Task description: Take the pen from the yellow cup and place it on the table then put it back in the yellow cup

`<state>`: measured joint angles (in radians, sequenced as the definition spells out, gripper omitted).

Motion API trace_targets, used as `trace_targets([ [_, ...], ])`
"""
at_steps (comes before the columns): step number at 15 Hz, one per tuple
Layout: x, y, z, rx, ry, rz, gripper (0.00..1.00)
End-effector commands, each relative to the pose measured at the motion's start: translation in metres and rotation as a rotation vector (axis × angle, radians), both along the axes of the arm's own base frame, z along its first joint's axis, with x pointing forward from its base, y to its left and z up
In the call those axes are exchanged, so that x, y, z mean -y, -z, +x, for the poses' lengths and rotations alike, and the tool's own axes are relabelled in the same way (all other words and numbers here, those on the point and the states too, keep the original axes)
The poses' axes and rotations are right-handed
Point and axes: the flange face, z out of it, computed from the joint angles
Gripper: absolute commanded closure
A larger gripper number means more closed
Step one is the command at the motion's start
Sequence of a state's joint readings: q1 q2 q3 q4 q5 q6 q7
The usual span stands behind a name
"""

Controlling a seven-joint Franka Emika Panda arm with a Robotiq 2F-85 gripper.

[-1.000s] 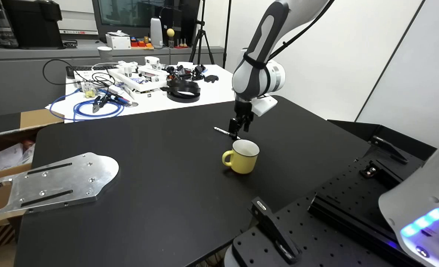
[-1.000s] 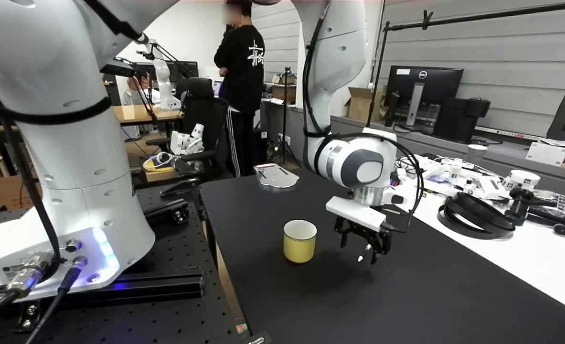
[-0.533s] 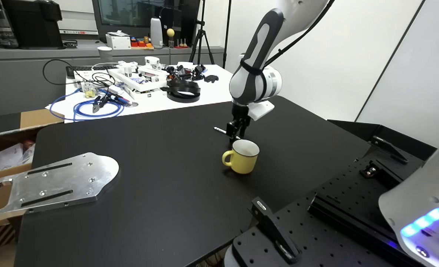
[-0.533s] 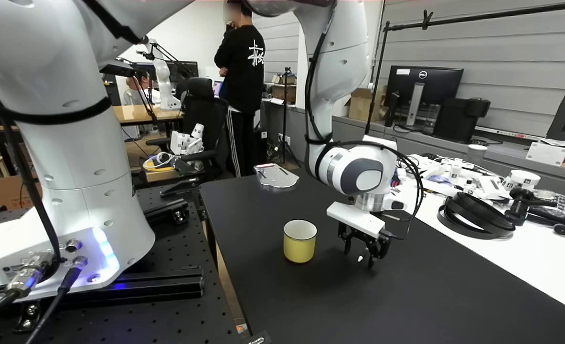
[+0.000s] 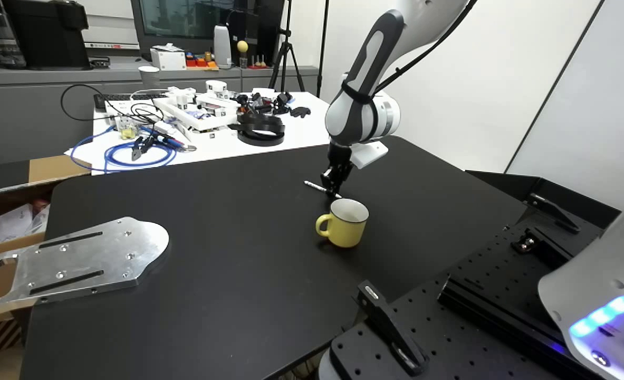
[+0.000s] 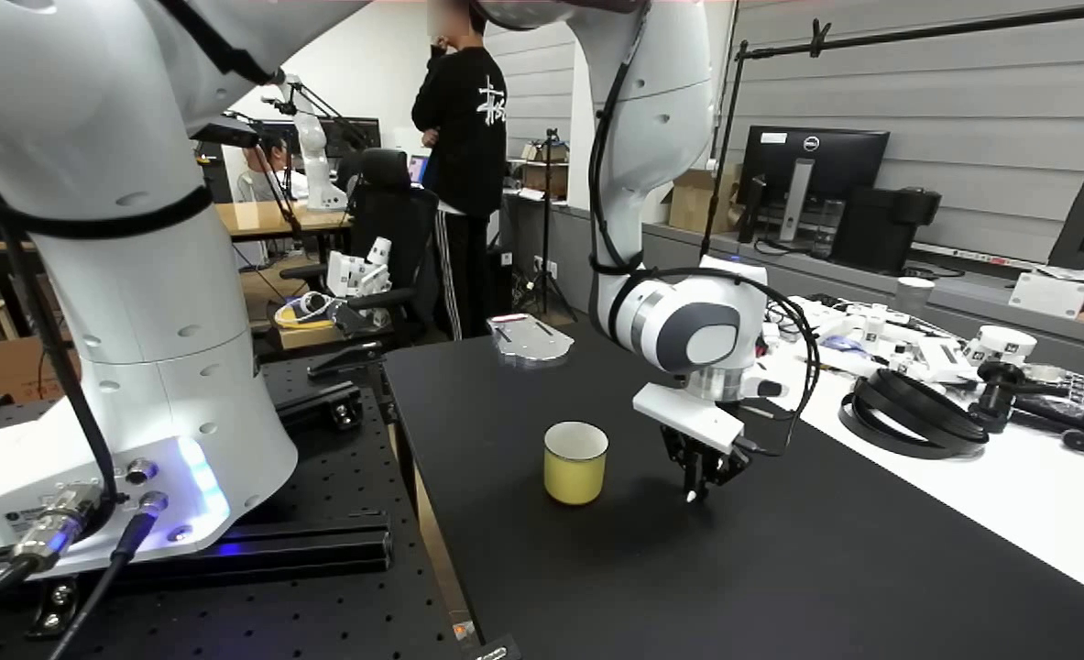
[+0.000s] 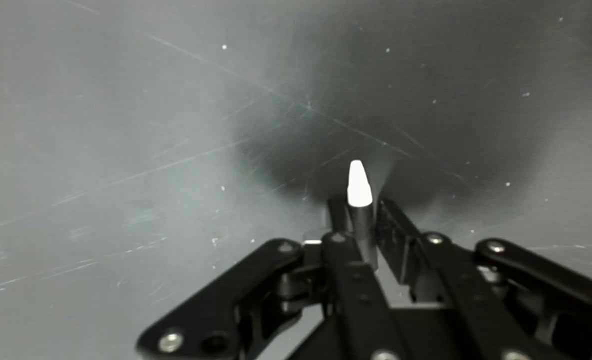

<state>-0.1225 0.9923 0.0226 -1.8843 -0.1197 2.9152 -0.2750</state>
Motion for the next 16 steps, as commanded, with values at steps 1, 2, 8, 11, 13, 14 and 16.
trace_targets([
  [1,0.005,-0.001,0.000,0.022,0.027,0.014,1.00],
  [2,0.007,-0.002,0.000,0.024,0.031,0.014,0.99],
  [8,0.016,-0.019,0.006,0.016,0.033,0.012,0.97],
  [11,0.019,-0.032,0.014,-0.011,0.029,0.014,0.97],
  [13,0.019,-0.041,0.021,-0.068,0.012,0.023,0.97],
  [14,0.019,-0.045,0.025,-0.106,-0.003,0.034,0.97],
  [16,0.022,-0.054,0.031,-0.189,-0.027,0.043,0.97],
])
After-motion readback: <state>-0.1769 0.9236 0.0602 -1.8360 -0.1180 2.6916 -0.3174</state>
